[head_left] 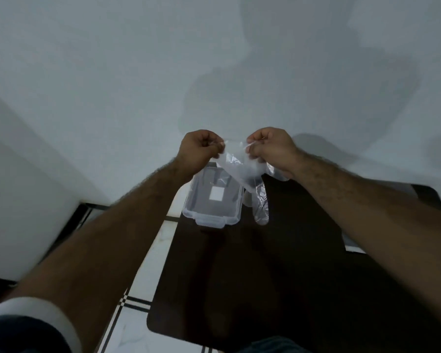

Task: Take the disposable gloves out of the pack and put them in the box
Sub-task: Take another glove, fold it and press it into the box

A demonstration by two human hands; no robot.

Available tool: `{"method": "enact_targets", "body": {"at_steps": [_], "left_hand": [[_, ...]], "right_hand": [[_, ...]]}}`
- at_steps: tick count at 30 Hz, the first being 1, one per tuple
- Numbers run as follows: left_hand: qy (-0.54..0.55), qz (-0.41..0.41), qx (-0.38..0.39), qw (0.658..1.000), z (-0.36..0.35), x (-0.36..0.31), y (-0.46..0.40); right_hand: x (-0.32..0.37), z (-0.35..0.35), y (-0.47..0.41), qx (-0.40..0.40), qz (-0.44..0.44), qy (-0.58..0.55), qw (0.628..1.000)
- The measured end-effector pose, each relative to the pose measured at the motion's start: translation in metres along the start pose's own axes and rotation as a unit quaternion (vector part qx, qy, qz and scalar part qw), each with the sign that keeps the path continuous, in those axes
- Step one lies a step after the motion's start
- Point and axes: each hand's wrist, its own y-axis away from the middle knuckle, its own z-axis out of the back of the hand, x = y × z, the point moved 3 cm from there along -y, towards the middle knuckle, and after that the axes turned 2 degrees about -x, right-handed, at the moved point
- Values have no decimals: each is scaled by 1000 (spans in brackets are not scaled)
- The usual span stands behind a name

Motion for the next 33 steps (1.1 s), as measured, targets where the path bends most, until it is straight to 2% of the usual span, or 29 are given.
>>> {"method": "enact_targets", "body": {"at_steps": [3,8,14,21,26,33], "left_hand": [[-26,6,16,1000,19,21,-28],[-55,-2,28,998,42,48,-71],[-30,-38,6,999,61,56,-102],[-49,-109,-27,993,69,53,-119],[-61,-168,0,984,67,67,-92],[-135,-184,64,972,64,114,-62]], "right_hand": [[-4,-27,-29,-21,5,34,999],[4,-50,-67,-39,84,145,985],[21,-56,-95,-66,154,153,974],[30,-58,-96,-46,195,121,972],[15,-59,-77,-8,244,176,954],[-34,-73,-63,29,221,218,950]]}}
